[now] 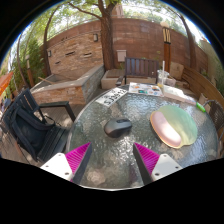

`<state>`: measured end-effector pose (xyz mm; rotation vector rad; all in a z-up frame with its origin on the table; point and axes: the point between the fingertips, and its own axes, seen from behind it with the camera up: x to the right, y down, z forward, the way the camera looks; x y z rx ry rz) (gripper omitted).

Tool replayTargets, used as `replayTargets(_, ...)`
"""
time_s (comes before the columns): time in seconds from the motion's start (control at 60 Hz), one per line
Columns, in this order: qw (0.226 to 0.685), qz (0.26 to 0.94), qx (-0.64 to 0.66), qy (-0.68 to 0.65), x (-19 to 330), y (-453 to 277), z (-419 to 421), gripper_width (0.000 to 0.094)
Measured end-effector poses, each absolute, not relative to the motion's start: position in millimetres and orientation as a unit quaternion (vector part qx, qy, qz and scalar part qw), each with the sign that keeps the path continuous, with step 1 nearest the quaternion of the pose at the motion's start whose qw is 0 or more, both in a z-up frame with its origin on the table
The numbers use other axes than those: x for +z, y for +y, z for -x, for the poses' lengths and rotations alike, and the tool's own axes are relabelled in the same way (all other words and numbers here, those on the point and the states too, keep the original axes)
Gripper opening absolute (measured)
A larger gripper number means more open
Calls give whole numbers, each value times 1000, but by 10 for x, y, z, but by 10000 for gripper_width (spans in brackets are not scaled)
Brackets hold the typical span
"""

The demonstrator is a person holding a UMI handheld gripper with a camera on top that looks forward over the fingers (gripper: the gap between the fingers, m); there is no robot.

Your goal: Arrange mouse

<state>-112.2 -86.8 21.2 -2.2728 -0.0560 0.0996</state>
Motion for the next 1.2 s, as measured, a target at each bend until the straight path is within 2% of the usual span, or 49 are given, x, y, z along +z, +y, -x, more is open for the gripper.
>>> replayTargets(0.183, 399, 916, 36, 11, -103, -150, 1263, 853)
replayTargets(0.35, 395, 918, 21, 24, -141, 212, 1303, 837)
replayTargets(0.45, 396, 918, 5, 21, -152, 391, 1314, 735)
replayTargets(0.533, 390, 921, -21, 16, -198, 449, 1264, 529)
replayTargets(0.583, 392, 920, -21, 13, -197, 466, 1288, 522)
replayTargets(0.733, 391, 920, -21, 2, -189, 479, 1255, 388)
replayTargets(0.817, 389, 921, -8, -4, -141, 465, 1267, 351)
replayTargets(0.867, 400, 916, 2, -14, -10, 492, 1286, 351)
replayTargets(0.917, 427, 904, 15, -18, 273, 544, 1291, 350)
replayTargets(1.033, 507, 859, 74, -20, 1354, 677, 1262, 351)
replayTargets(1.117, 558, 826, 81, -10, 2004, 713, 822, 349)
replayTargets(1.15, 567, 819, 82, 1, 2176, 755, 605, 348)
replayTargets(1.2, 573, 816, 71, 18, 2236, 758, 193, 350)
